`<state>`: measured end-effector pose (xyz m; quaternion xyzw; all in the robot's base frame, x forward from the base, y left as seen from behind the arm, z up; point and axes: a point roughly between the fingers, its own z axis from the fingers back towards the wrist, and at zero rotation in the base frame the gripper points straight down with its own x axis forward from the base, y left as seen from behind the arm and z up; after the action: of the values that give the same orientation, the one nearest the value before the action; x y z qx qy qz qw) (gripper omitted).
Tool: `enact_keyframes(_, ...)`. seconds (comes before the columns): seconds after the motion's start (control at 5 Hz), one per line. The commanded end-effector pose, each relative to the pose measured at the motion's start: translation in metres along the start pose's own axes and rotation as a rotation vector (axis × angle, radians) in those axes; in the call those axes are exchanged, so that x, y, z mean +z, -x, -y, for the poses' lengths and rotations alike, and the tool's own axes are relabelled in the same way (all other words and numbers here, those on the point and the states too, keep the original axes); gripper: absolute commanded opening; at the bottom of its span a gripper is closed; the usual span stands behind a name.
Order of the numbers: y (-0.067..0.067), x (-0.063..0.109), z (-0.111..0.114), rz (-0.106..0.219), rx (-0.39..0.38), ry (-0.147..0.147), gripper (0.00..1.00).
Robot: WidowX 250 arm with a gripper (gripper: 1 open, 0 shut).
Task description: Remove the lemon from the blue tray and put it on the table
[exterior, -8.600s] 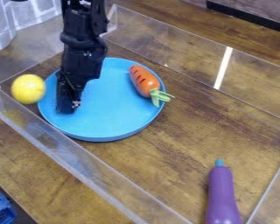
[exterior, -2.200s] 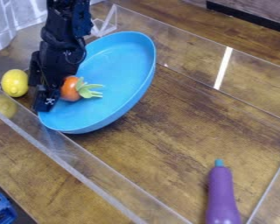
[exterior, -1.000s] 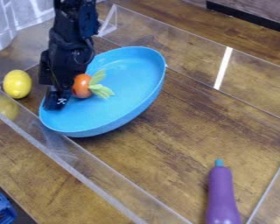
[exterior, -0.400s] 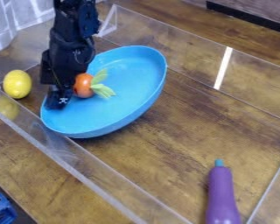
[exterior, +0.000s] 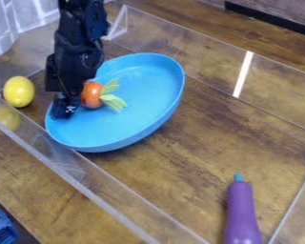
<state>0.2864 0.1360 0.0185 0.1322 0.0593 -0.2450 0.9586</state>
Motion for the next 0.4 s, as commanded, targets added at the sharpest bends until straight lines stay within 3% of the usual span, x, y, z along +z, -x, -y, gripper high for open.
enact_keyframes(0.0, -0.0131, -0.0161, 0.0217, 0.019, -0.006, 0.042, 1.0)
enact_keyframes(0.2, -0.0168, -0.0151, 0.0229, 0.034, -0.005, 0.036, 1.0)
